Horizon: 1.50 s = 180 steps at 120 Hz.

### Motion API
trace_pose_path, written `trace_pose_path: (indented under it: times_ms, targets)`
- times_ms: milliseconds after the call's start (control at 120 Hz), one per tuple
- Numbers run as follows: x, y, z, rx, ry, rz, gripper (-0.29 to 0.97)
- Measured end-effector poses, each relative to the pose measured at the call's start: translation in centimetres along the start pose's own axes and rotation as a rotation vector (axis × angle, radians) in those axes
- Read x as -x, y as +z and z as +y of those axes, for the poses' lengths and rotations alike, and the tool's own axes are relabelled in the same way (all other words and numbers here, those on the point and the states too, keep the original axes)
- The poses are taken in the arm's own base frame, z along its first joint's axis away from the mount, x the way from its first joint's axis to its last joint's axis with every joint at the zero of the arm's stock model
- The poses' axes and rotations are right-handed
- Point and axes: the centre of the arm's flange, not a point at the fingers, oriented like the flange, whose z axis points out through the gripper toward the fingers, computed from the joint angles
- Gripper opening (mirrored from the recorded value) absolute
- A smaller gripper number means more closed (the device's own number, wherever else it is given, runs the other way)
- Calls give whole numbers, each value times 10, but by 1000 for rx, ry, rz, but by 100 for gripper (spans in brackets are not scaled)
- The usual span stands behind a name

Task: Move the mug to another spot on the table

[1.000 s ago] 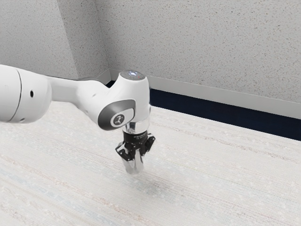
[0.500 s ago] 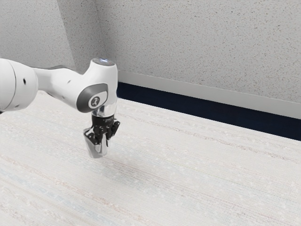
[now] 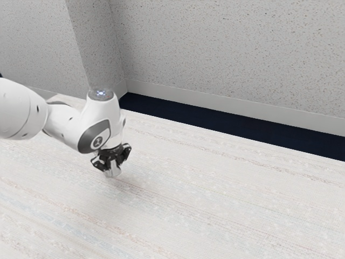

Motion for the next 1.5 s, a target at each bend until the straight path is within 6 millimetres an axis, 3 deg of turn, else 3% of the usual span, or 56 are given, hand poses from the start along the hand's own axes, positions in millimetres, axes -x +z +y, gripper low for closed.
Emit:
trace_pose_path:
  times_ms: [333,617,825,975,1333,1500]
  targets:
    - [9,19,-18,-70,88,-33,11]
    - [13,27,-24,-88,120,-44,6]
    - [13,28,-25,-82,134,-50,38]
    - [14,23,-24,-69,144,-55,52]
    - [15,16,-23,-50,163,-63,64]
    - [22,-3,-20,-15,178,-96,66]
